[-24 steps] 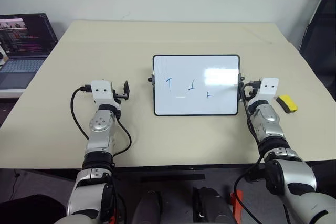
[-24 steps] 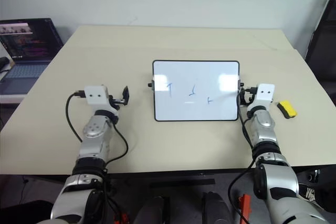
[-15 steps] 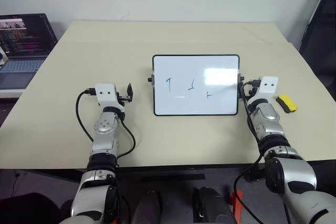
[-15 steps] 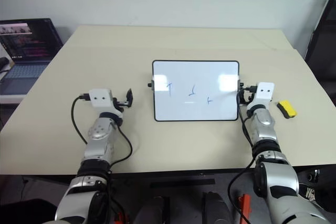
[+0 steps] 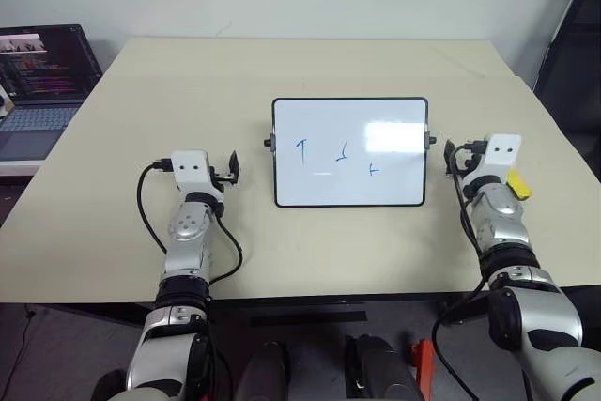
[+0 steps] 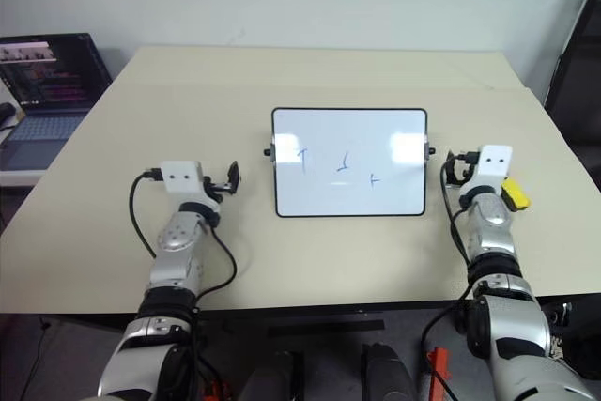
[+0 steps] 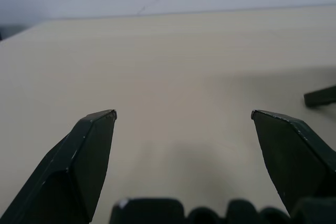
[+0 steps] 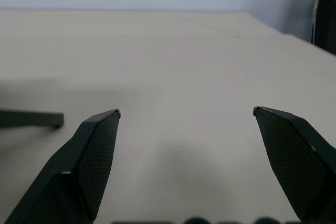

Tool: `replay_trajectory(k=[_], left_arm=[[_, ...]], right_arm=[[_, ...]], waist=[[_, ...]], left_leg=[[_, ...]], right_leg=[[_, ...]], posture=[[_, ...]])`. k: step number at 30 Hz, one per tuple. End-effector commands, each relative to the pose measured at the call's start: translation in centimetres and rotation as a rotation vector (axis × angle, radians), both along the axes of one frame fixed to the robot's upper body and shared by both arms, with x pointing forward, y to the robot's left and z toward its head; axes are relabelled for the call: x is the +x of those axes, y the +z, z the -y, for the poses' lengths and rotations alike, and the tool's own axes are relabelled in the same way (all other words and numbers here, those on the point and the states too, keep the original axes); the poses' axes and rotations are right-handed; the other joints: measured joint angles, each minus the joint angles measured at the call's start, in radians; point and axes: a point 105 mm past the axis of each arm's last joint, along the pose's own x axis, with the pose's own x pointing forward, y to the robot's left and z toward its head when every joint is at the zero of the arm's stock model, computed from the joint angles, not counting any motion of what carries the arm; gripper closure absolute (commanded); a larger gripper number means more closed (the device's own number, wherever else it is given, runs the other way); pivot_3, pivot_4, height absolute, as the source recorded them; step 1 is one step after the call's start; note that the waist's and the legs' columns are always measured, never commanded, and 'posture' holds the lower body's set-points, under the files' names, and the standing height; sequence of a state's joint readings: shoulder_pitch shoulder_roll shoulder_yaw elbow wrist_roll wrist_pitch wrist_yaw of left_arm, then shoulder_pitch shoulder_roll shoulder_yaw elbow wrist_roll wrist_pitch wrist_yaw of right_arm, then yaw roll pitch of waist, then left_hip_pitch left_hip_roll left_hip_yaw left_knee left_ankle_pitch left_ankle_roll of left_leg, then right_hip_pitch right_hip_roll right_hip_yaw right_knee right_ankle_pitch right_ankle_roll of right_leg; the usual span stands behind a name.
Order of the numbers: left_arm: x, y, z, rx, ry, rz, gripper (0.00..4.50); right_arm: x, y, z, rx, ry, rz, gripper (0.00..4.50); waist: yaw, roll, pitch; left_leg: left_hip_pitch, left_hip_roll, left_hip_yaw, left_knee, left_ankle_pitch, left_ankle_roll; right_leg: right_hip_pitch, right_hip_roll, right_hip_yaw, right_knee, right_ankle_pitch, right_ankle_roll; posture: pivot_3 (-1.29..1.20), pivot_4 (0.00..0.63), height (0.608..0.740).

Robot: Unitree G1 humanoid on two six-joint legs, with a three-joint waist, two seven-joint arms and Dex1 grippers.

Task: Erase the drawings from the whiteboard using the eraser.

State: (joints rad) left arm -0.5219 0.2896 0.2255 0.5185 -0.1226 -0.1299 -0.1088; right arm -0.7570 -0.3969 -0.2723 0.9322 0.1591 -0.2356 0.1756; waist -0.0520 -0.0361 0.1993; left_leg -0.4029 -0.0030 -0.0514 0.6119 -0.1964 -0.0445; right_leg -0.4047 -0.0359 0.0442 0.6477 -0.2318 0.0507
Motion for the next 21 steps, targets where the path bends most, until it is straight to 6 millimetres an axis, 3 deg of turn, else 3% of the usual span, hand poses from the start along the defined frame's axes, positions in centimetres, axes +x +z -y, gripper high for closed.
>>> replay_trajectory(k=[1, 4, 9, 13, 16, 18, 21], left_arm=[[-0.6, 3.9, 0.3, -0.008, -0.138, 0.080, 0.00], [-1.6, 5.1, 1.5, 0.003, -0.316, 0.041, 0.00], [-5.3, 7.7, 6.2, 0.024, -0.772, -0.039, 0.00], [-6.9, 9.7, 10.1, 0.073, -0.992, -0.054, 0.00], [-8.6, 9.6, 14.2, 0.122, -1.205, -0.098, 0.00], [-8.6, 8.7, 17.4, 0.155, -1.295, -0.111, 0.00], [-8.5, 7.6, 20.3, 0.174, -1.364, -0.112, 0.00]], right_arm=[[-0.3, 2.6, 0.7, -0.004, 0.010, 0.071, 0.05], [-0.6, 3.4, 0.7, -0.022, 0.077, 0.062, 0.05], [-1.9, 5.3, 2.3, -0.094, 0.176, -0.016, 0.05], [-3.1, 6.7, 4.0, -0.210, 0.196, -0.118, 0.05], [-4.1, 7.2, 6.0, -0.256, 0.163, -0.204, 0.05], [-4.8, 7.5, 7.7, -0.256, 0.127, -0.246, 0.05], [-5.3, 6.8, 9.0, -0.242, 0.100, -0.312, 0.05]], waist=[[-0.002, 0.000, 0.000], [-0.002, 0.000, 0.000], [0.000, 0.000, 0.000], [0.010, 0.001, 0.000], [0.015, 0.000, 0.000], [0.017, 0.001, 0.000], [0.020, 0.001, 0.000]], left_leg=[[0.000, 0.000, 0.000, 0.000, 0.000, 0.000], [0.000, 0.000, 0.000, 0.000, 0.000, 0.000], [-0.001, 0.000, 0.000, 0.000, 0.000, 0.000], [0.000, 0.000, -0.001, 0.001, 0.000, 0.000], [0.000, 0.000, 0.000, 0.001, 0.000, 0.000], [0.000, 0.000, 0.001, 0.001, 0.000, 0.000], [0.000, -0.001, 0.001, 0.002, 0.000, 0.000]], right_leg=[[0.000, 0.000, 0.000, 0.000, 0.000, 0.000], [0.000, 0.000, 0.000, 0.000, 0.000, 0.000], [0.000, 0.000, 0.000, 0.000, 0.000, 0.000], [0.000, 0.000, 0.000, 0.000, 0.000, 0.000], [0.001, 0.000, 0.000, -0.001, 0.000, 0.000], [0.001, 0.000, 0.000, -0.001, -0.001, 0.000], [0.001, 0.000, 0.001, -0.002, -0.001, 0.001]], posture=[[0.00, 0.150, 0.740], [0.00, 0.150, 0.740], [0.00, 0.150, 0.740], [0.00, 0.150, 0.740], [0.00, 0.150, 0.740], [0.00, 0.150, 0.740], [0.00, 0.150, 0.740]])
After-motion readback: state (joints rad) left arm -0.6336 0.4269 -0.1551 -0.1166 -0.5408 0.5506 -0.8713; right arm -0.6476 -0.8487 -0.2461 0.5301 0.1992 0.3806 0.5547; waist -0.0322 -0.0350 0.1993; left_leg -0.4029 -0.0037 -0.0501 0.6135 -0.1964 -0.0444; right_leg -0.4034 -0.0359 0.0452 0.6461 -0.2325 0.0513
